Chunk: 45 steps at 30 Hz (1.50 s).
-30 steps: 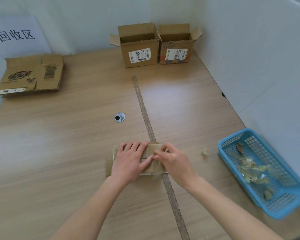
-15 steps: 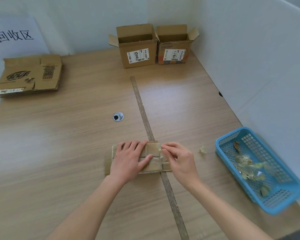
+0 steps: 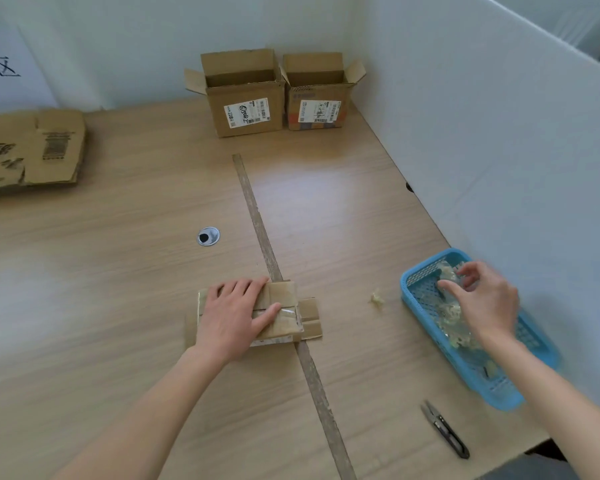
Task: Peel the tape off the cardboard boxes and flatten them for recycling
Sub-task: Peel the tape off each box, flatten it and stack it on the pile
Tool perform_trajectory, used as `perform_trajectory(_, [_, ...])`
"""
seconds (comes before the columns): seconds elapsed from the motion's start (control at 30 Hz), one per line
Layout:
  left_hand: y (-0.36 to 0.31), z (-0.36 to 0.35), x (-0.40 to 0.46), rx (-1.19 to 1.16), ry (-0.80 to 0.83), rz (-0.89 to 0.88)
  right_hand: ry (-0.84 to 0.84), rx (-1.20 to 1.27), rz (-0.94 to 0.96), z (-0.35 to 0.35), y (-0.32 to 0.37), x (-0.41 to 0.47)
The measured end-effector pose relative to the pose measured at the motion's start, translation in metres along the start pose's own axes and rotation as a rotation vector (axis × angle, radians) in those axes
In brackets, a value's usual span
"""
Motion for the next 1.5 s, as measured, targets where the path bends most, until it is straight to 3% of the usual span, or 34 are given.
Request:
perform_trajectory(0.2, [-0.053,-0.003,0.019,-0.04,0.019,-0.02,0.101,-0.006,-0.095,-0.011,-0.033,-0.008])
perform_trajectory(0.37, [-0.077,-0.01,0.022,-0.012,0.019,-0.018,0.258,-0.059,-0.014,-0.031,-0.026,-0.018])
perform_trajectory(0.57, [-0.076,-0.008,0.022,-0.018,-0.02,-0.017,0.176,-0.137,0.014,-0.013,-0.023,-0.012])
perform_trajectory(0.77, [-0.078,-0.007,0.022,-0.02,-0.021,-0.015,0.199,-0.118,-0.014,-0.013,-0.033,-0.006])
perform_trajectory(0.97, [-0.079,-0.006,0.022,-0.023,-0.029,-0.016,0.233,-0.037,0.091,-0.021,-0.018,-0.006])
perform_trajectory(1.27, [-0.078,-0.007,0.021,-0.027,-0.015,-0.016,0.112,-0.092,0.173,-0.014,-0.001,-0.002])
perform_trajectory(1.5, [-0.078,-0.008,0.021,-0.026,-0.008,-0.014,0.192,-0.153,0.219,-0.03,-0.004,-0.004])
Point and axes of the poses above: each hand's wrist, its own x-axis towards the middle knuckle, its own z-axis out of the back of the hand, y = z × x, the point moved 10 cm from there along x, towards the middle knuckle, and after that the axes turned 8 degrees about x, right-handed, at the moved point
